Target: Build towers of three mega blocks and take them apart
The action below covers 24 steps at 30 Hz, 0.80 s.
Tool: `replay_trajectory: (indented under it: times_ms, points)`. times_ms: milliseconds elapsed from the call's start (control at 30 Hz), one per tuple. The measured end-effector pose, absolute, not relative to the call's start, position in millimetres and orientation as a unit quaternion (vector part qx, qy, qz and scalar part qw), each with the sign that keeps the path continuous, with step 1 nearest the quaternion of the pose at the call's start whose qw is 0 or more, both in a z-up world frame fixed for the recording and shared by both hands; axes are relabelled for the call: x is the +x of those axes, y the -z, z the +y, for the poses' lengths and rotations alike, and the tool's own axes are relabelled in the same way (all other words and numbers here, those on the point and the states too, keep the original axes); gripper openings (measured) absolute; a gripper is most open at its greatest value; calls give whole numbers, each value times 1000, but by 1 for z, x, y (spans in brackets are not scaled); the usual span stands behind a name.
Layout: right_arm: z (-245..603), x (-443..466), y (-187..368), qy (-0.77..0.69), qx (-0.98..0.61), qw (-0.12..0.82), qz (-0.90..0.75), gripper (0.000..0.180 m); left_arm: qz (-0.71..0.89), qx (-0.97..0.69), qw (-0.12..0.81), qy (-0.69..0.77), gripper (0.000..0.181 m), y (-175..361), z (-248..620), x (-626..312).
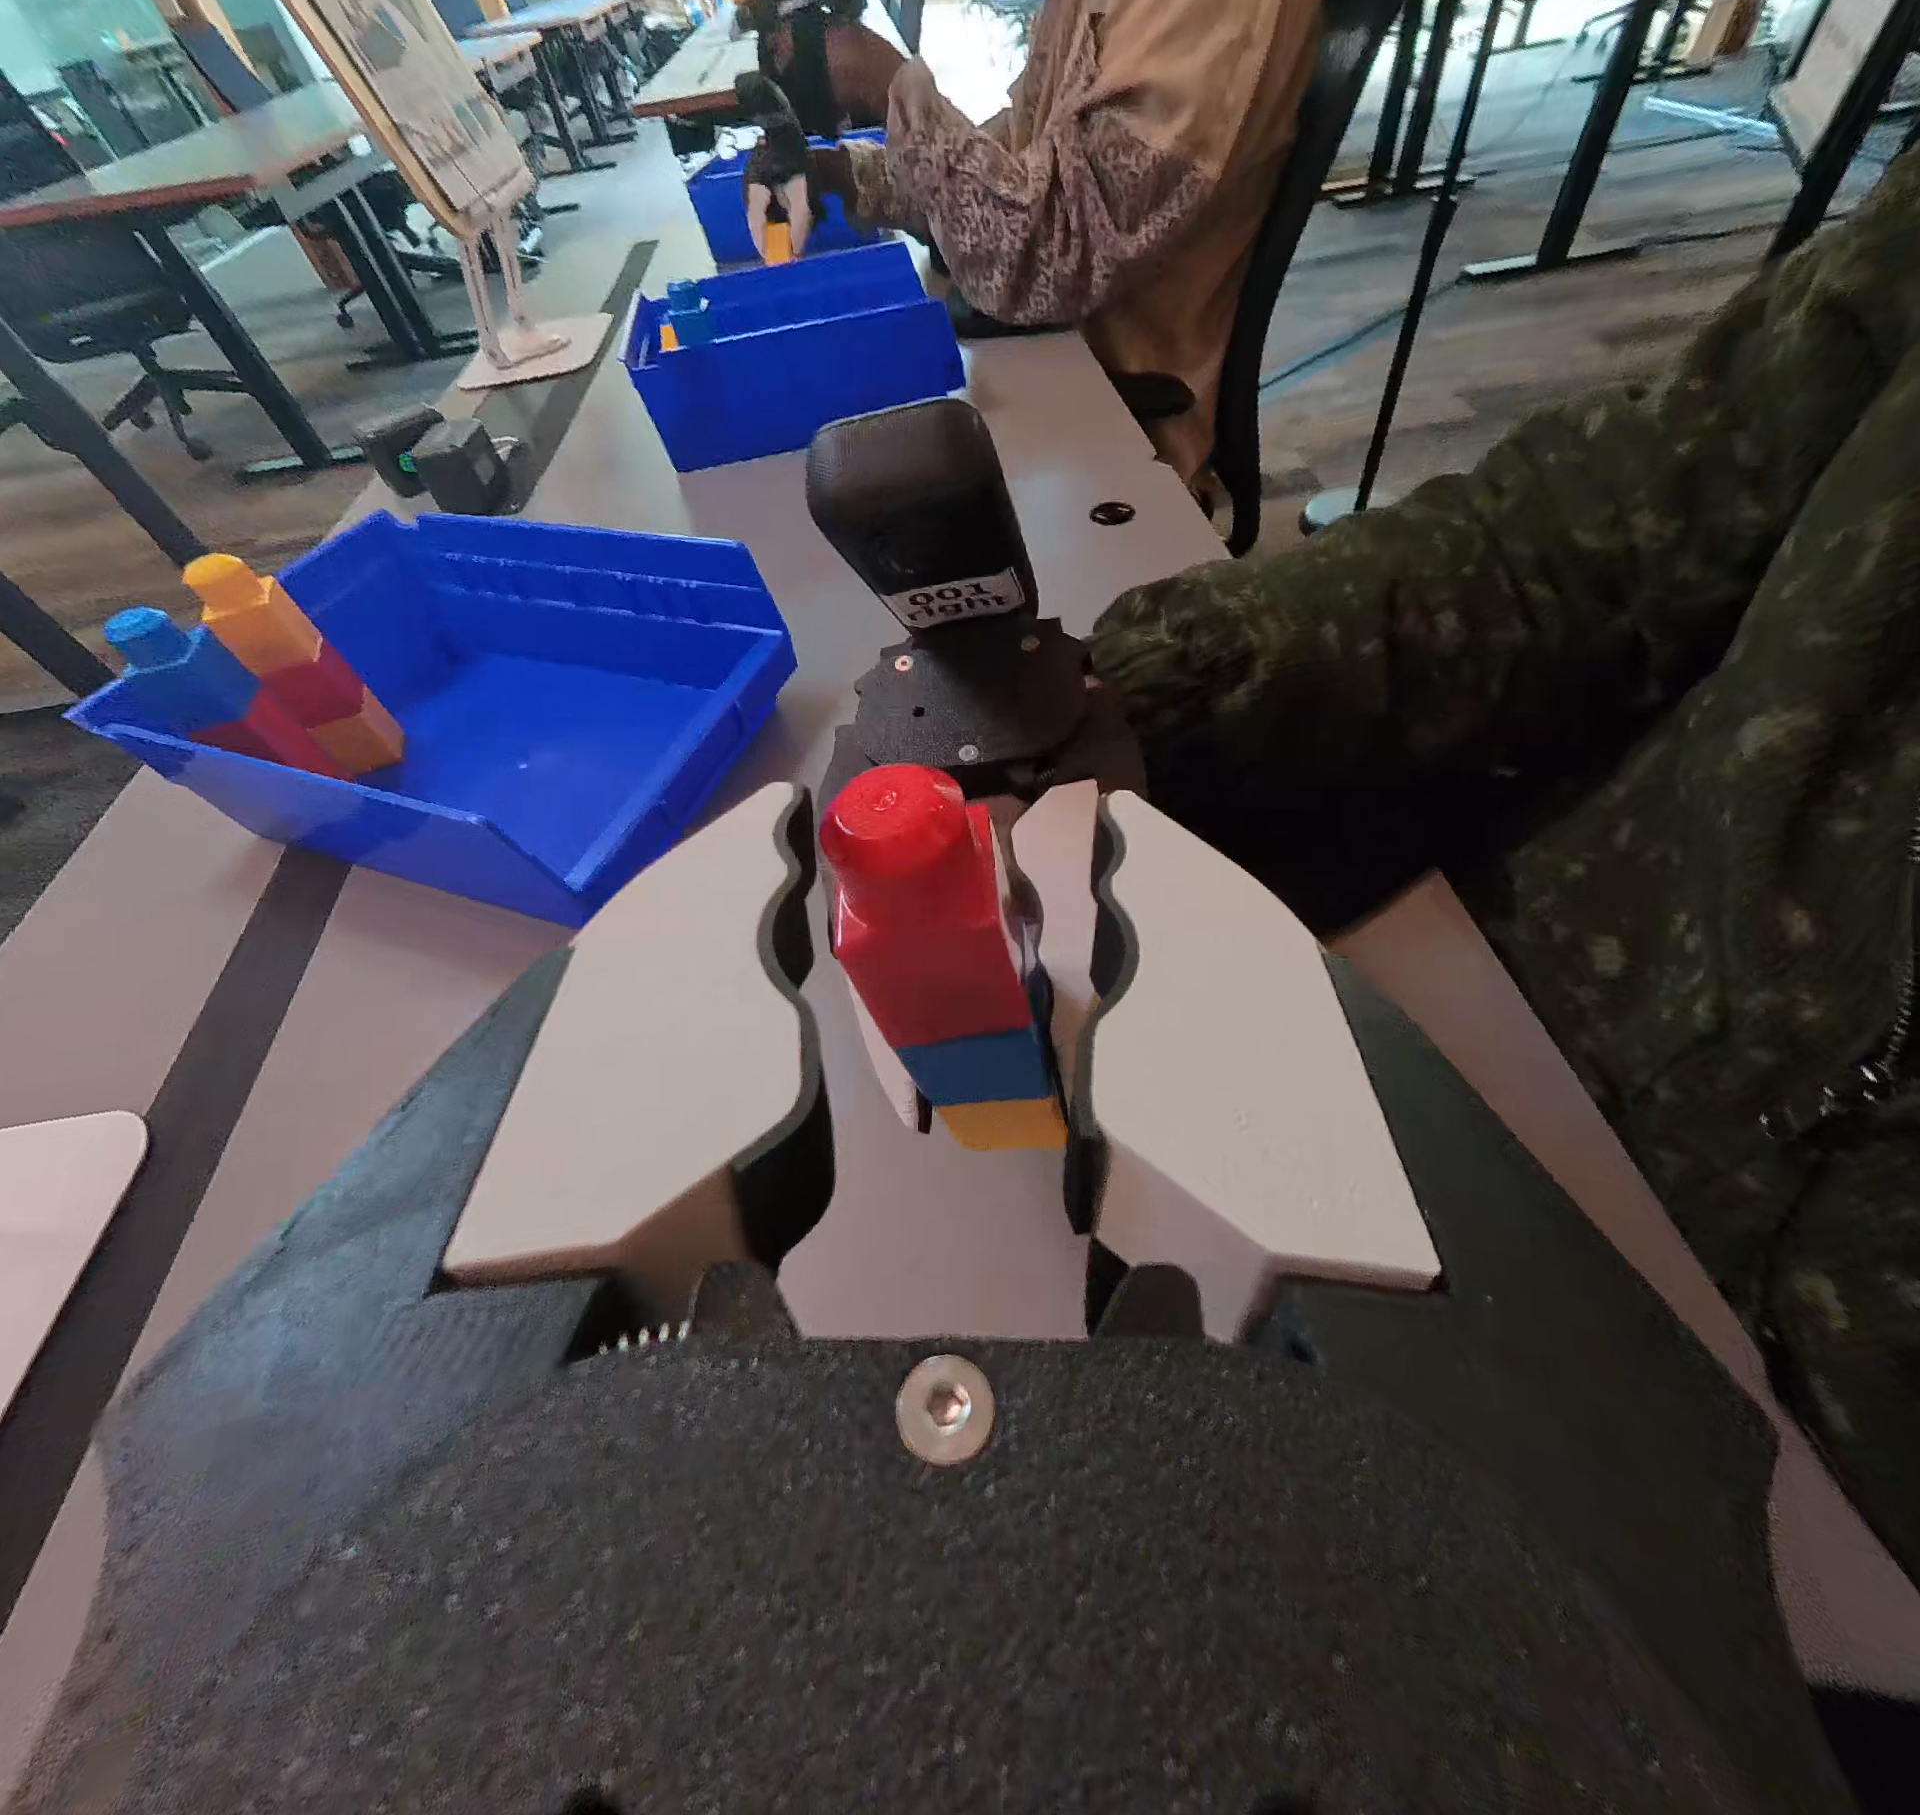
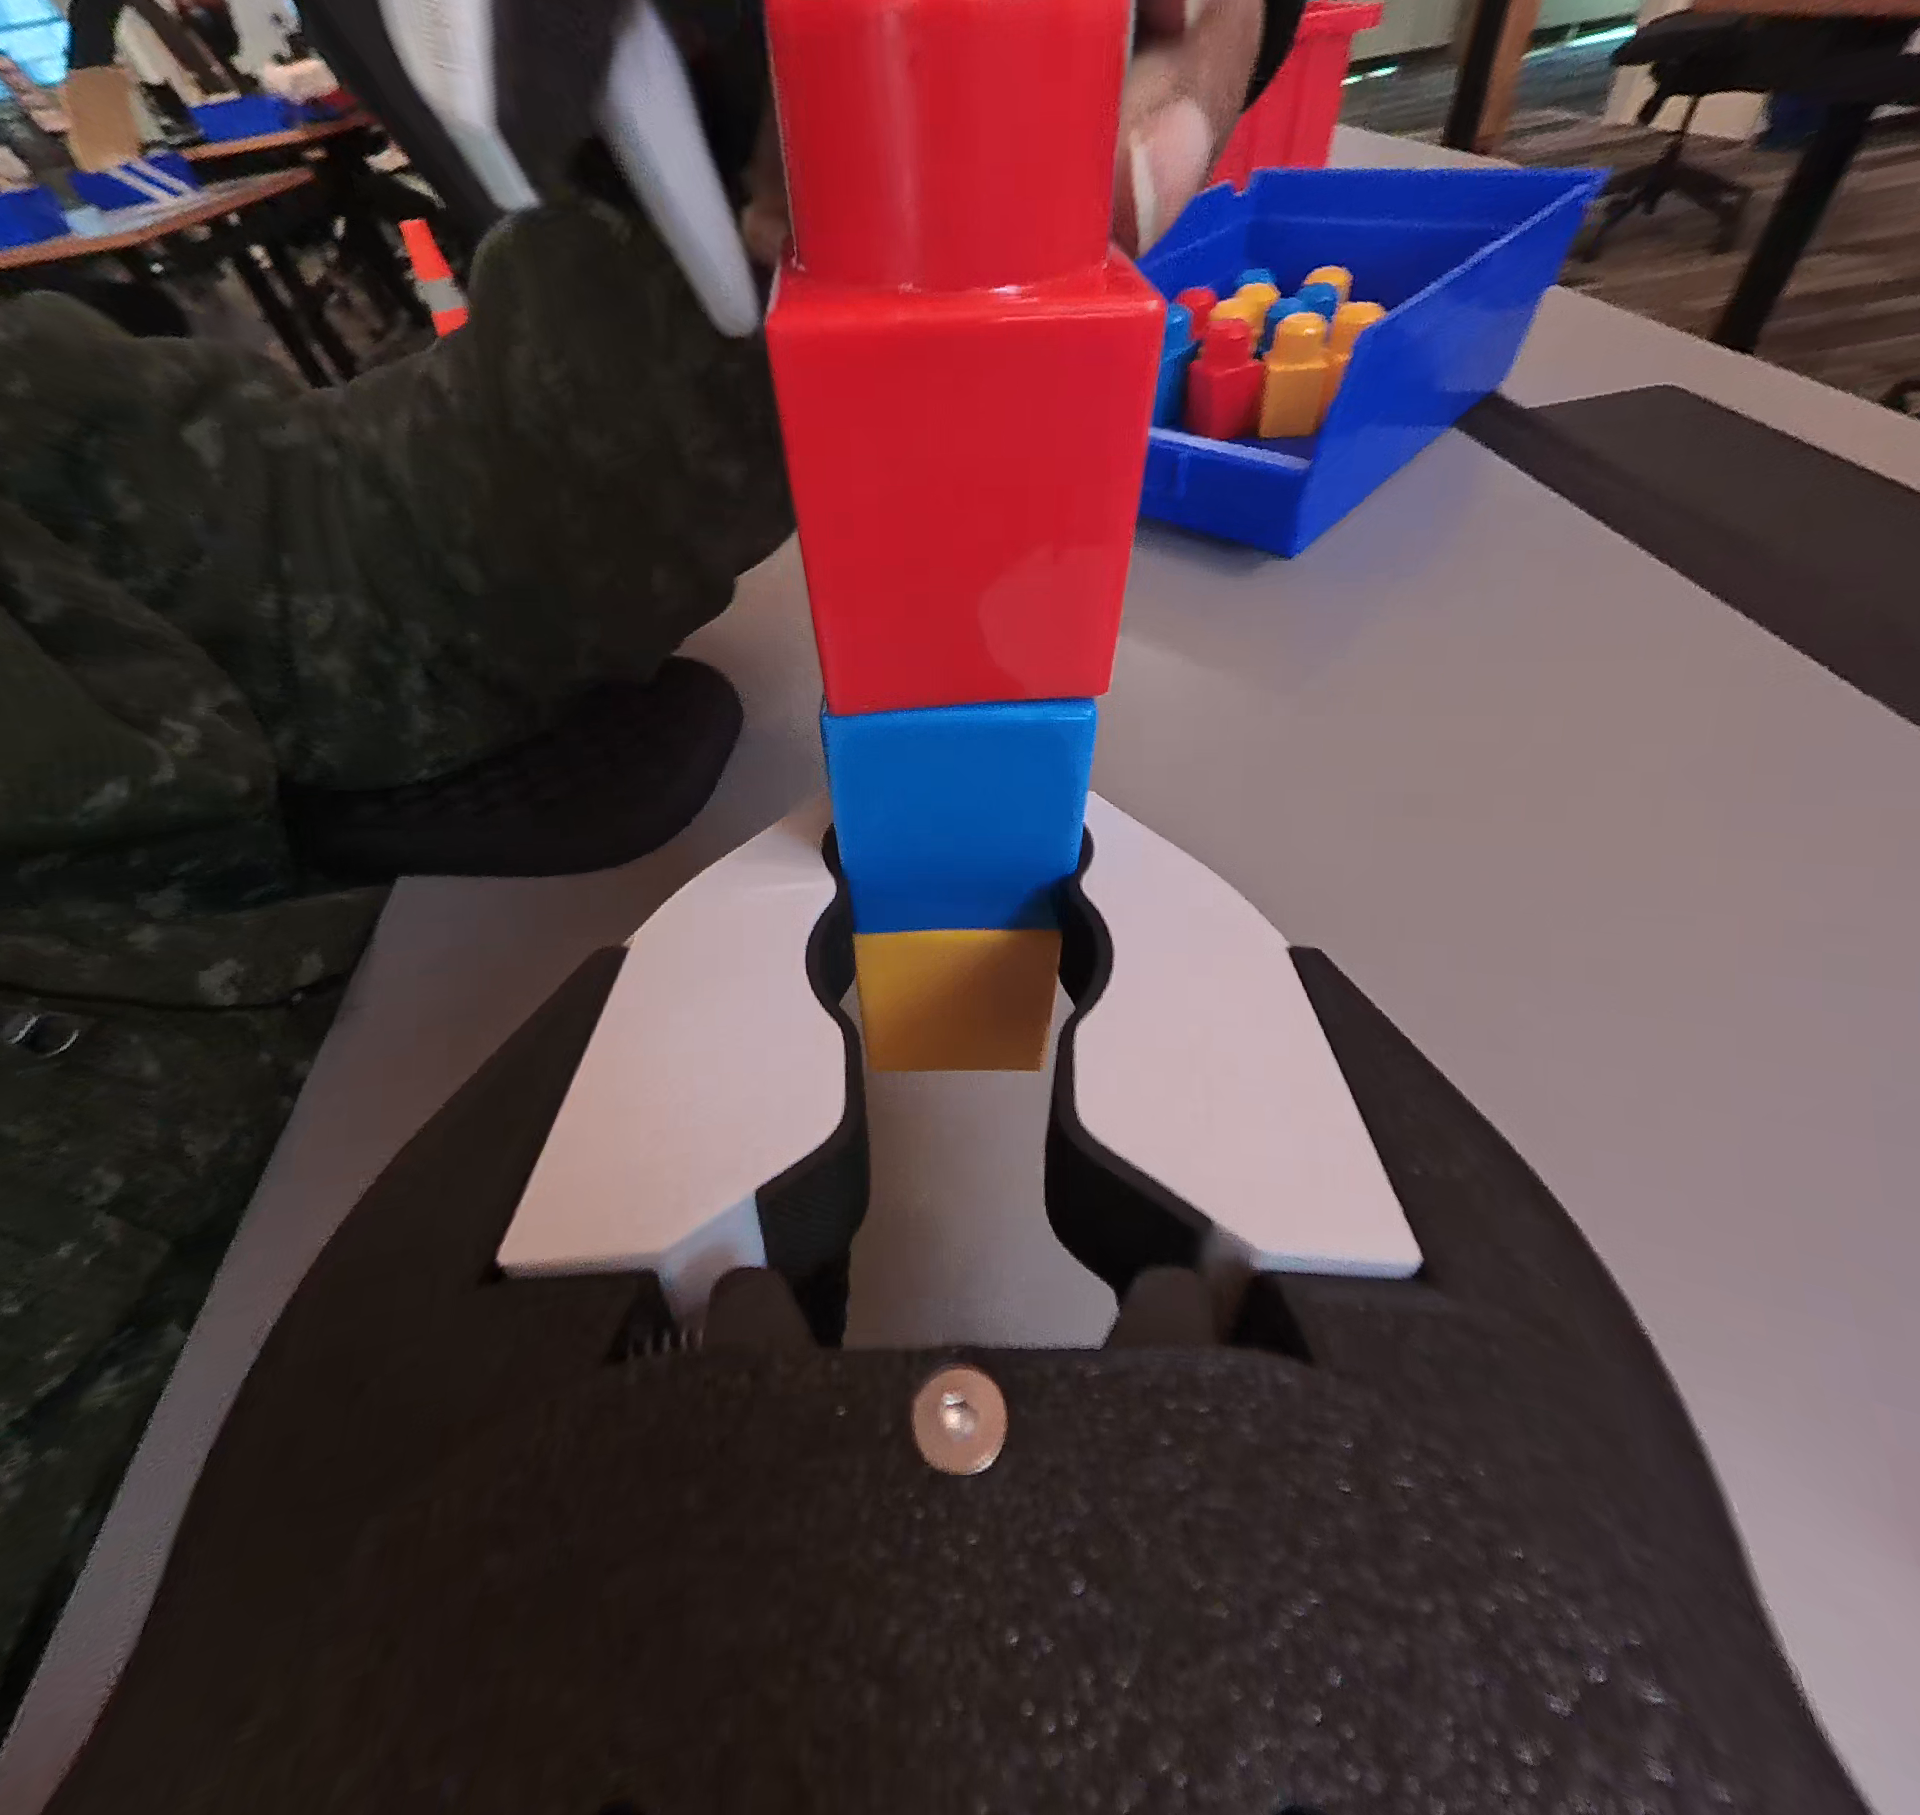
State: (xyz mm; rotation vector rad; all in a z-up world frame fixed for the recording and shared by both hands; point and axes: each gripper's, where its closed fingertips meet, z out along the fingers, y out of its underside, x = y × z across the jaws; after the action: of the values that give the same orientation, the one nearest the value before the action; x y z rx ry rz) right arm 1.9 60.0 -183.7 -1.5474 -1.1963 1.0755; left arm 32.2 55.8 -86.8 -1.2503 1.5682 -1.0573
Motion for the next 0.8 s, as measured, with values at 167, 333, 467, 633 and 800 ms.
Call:
replay_trajectory:
  times_ms: [167, 333, 467, 633, 800]
  points:
    - [70, 6, 192, -399, -638, 448, -482, 36, 633, -542, 428, 349, 58, 122, 79, 50]
    - [70, 10, 190, -391, -638, 452, -484, 36, 649, -518, 423, 362, 39, 123, 66, 57]
    - [60, 4, 190, -403, -627, 440, -501, 36, 668, -502, 408, 368, 39, 126, 56, 54]
    - [61, 4, 191, -405, -629, 438, -497, 37, 657, -503, 413, 381, 39, 124, 60, 54]
    - [65, 7, 176, -430, -618, 464, -468, 42, 623, -502, 422, 427, 38, 111, 65, 51]
